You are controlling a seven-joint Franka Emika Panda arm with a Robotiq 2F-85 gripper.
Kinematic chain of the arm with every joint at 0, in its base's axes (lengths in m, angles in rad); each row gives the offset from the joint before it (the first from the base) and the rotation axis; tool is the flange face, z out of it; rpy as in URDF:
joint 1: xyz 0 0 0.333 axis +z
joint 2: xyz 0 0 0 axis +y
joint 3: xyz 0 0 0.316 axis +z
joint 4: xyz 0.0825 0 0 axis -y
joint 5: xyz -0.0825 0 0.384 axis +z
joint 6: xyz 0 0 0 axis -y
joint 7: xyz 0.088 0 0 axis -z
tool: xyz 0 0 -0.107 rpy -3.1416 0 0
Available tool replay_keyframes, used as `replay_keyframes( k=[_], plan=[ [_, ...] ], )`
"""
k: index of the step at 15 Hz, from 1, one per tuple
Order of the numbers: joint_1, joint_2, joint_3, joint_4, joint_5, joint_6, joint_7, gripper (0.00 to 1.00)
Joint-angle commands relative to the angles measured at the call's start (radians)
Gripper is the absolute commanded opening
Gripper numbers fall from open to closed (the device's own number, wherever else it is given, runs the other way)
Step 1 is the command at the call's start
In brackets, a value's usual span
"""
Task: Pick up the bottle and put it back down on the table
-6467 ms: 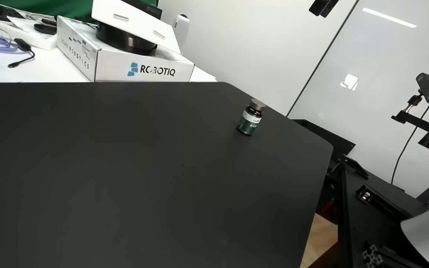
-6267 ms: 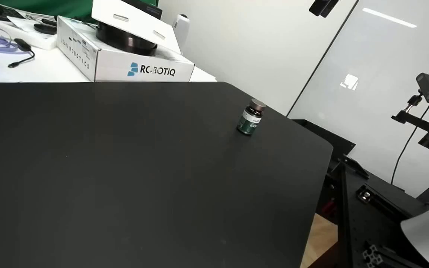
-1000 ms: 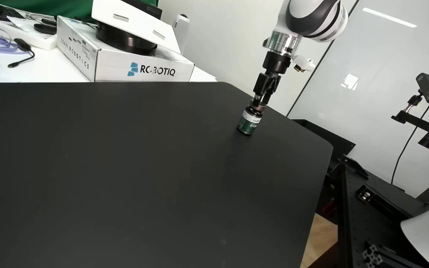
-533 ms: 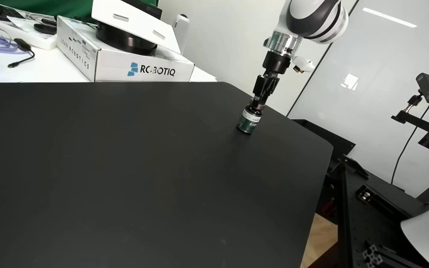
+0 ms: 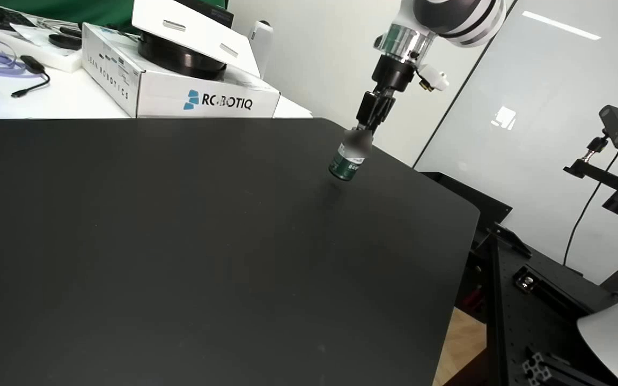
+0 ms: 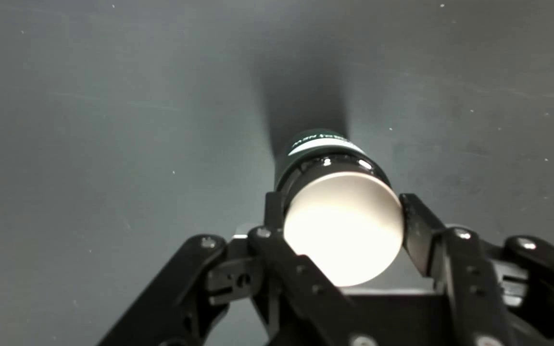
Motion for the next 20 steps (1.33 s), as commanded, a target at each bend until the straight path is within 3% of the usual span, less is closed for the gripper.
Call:
replay_keyframes(
  k=[1, 10, 14, 20],
  plan=[
    [0.035, -0.1, 0.03, -0.044, -0.012, 0.018, 0.013, 0.36],
    [0.182, -0.195, 0.088, -0.077, -0.175, 0.016, 0.042, 0.36],
    [0.221, -0.241, 0.095, -0.112, -0.253, -0.048, 0.074, 0.36],
    [0.219, -0.378, 0.114, -0.267, -0.202, -0.111, -0.04, 0.36]
  ],
)
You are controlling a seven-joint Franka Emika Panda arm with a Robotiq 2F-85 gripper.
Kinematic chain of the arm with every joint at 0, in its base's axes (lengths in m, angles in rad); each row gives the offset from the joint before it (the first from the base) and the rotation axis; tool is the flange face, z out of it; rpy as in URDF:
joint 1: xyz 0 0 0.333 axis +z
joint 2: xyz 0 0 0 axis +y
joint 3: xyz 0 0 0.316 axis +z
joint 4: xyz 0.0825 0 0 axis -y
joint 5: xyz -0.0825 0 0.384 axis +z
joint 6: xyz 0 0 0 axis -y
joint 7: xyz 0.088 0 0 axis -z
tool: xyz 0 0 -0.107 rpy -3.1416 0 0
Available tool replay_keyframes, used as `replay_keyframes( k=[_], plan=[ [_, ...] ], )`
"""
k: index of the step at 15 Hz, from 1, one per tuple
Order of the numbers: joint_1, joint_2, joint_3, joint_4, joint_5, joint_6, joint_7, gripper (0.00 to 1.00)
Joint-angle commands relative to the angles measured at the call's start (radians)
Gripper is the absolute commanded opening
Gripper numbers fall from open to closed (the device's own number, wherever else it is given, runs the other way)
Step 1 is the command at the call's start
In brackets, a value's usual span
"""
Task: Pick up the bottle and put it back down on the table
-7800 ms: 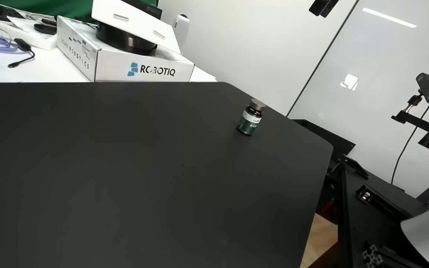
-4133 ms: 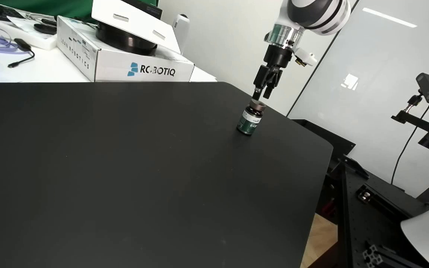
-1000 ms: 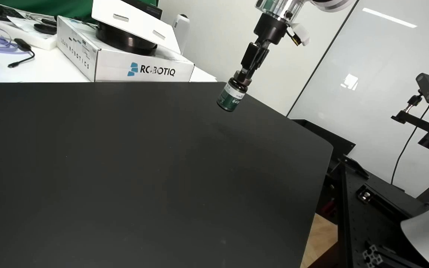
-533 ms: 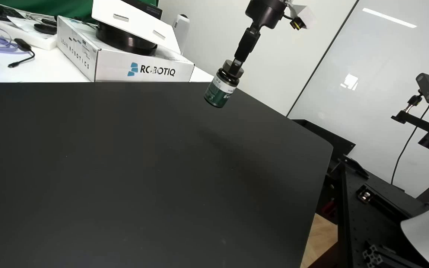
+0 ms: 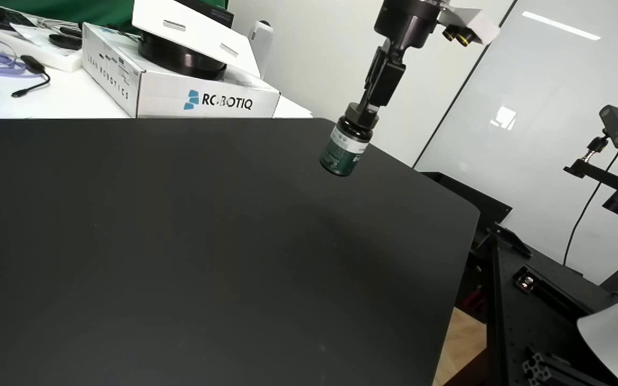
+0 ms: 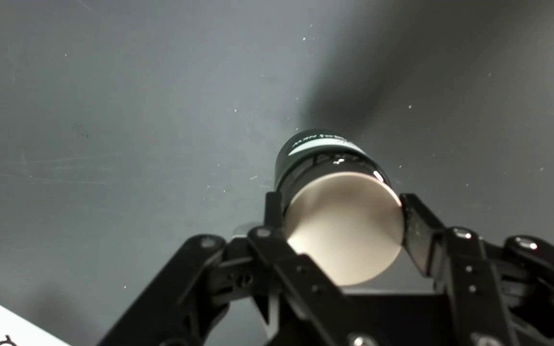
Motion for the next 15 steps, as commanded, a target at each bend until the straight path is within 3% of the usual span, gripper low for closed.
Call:
replay_keyframes(
  k=[1, 4, 7, 8, 15],
  plan=[
    [-0.005, -0.13, 0.006, -0.124, 0.042, -0.012, -0.071, 0.36],
    [0.001, -0.198, -0.003, -0.202, 0.075, -0.011, -0.113, 0.36],
    [-0.004, -0.236, -0.009, -0.252, 0.044, 0.0, -0.061, 0.36],
    [0.004, -0.182, -0.009, -0.205, 0.054, -0.007, -0.086, 0.61],
    [0.003, -0.21, -0.013, -0.236, 0.054, -0.006, -0.085, 0.61]
  ],
)
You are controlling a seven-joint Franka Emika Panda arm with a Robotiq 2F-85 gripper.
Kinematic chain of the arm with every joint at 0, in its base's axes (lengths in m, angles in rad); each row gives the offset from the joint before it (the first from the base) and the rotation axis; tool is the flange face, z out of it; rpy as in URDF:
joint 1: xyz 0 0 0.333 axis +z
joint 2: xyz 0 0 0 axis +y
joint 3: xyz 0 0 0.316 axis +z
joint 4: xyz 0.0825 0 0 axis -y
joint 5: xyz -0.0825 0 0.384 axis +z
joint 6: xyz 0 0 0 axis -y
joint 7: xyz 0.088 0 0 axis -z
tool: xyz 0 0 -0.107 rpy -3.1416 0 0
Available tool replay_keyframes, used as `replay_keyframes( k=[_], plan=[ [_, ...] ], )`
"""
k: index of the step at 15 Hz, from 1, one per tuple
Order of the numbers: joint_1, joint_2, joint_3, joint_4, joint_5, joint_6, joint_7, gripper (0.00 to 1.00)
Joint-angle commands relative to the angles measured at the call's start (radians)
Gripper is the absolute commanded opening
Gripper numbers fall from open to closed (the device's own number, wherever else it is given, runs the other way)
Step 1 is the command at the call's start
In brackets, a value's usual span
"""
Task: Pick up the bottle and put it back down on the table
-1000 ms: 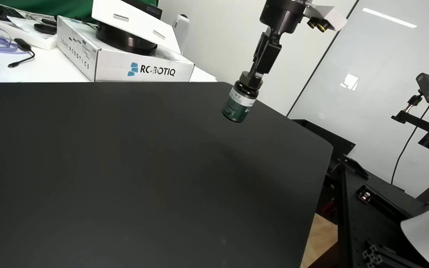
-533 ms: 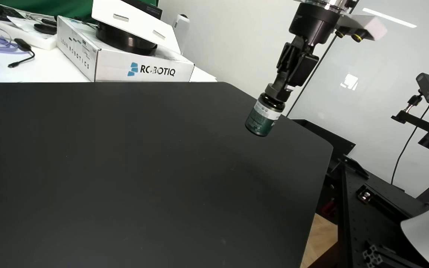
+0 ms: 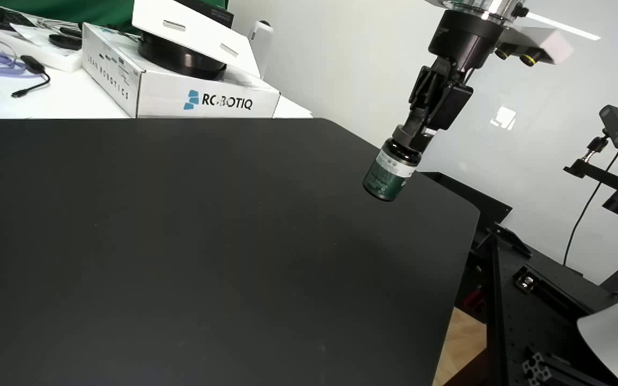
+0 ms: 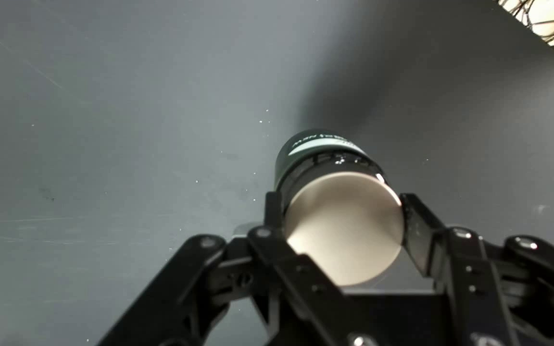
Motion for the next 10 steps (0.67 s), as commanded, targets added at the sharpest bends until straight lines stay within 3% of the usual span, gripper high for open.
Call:
replay_keyframes(
  k=[1, 7, 8, 10],
  plan=[
    [0.007, 0.0, -0.007, 0.001, -0.001, -0.002, 0.001, 0.61],
    [0.007, 0.0, -0.007, 0.001, -0.001, -0.002, 0.001, 0.61],
    [0.007, 0.0, -0.007, 0.001, -0.001, -0.002, 0.001, 0.36],
    [0.013, -0.004, -0.008, -0.008, -0.063, 0.032, -0.114, 0.36]
  ],
)
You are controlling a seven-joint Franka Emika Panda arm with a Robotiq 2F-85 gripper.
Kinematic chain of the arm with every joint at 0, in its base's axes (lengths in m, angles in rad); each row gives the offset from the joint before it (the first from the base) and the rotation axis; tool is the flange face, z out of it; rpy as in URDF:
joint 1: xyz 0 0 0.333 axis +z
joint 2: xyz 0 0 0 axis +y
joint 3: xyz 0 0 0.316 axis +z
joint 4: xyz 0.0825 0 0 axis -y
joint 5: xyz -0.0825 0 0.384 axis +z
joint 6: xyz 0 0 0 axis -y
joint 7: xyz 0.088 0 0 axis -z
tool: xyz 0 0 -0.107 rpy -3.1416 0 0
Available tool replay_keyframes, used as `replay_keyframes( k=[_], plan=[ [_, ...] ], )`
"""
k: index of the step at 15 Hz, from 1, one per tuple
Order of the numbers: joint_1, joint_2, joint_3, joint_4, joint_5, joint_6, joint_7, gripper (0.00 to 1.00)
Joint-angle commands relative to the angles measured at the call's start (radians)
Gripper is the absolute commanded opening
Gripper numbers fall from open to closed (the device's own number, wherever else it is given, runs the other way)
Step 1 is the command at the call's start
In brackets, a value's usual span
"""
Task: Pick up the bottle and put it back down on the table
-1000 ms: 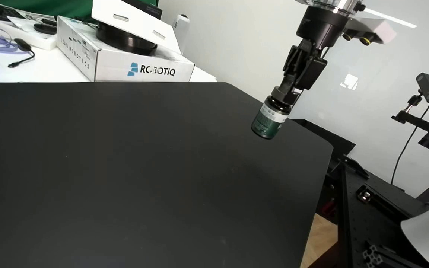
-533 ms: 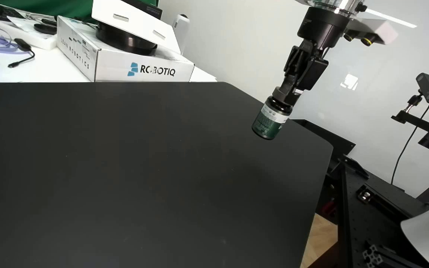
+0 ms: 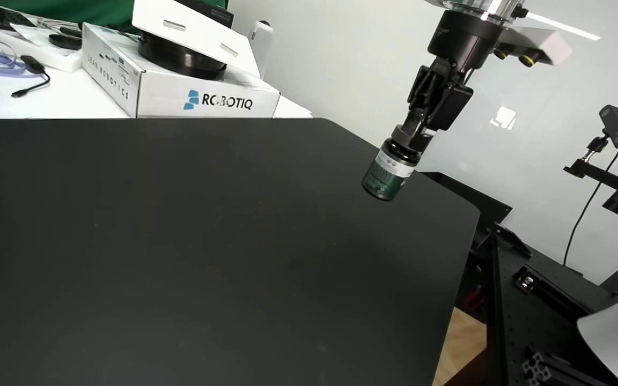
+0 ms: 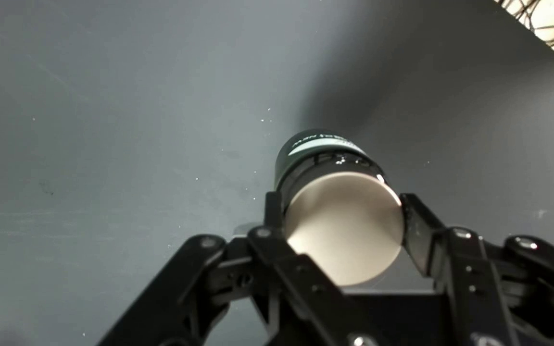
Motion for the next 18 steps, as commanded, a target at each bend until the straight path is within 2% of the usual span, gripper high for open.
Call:
replay_keyframes(
  k=[1, 8, 17, 18],
  plan=[
    [0.016, -0.001, -0.01, -0.006, -0.056, 0.03, -0.145, 0.36],
    [0.051, 0.004, -0.024, -0.011, 0.019, 0.056, -0.594, 0.36],
    [0.087, 0.02, -0.038, 0.014, 0.212, -0.002, -1.248, 0.36],
    [0.069, 0.015, -0.021, -0.002, 0.183, 0.023, -1.143, 0.61]
  ],
)
